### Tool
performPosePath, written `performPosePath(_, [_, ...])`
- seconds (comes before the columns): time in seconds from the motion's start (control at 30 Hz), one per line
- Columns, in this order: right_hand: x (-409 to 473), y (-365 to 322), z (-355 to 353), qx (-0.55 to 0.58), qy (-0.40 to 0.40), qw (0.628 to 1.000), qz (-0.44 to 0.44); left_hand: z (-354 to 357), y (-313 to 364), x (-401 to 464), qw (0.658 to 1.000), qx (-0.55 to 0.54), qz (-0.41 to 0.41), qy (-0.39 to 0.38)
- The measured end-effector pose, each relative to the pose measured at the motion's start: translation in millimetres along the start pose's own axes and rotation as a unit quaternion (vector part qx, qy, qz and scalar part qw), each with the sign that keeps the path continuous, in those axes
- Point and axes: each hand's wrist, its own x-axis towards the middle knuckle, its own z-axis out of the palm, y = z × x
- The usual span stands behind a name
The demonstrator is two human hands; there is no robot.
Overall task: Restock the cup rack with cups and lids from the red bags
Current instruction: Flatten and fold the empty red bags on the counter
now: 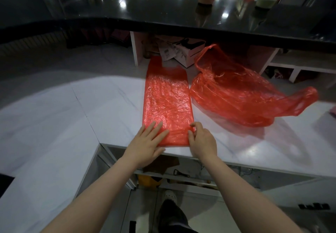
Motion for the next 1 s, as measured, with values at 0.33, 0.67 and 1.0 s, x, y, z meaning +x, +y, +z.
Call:
performPosePath(0.33, [-7.8, 2.3, 2.6, -0.23, -0.163, 0.932, -0.227, 7.4, -5.3, 6.1, 0.997, 0.023, -0.004, -0.068])
performPosePath(0.67, [-25.9, 17.4, -17.4, -0.183, -0.178, 0.941, -0.22, 7.1, -18.5, -21.1, 0.994, -0.107, -0.011, 0.02])
performPosePath(1.0, [-46.2, 34.2, -26.2, -0.027, -0.006, 0.967, -0.254, -2.5, -20.2, -44.1, 0.943, -0.293, -0.116, 0.106])
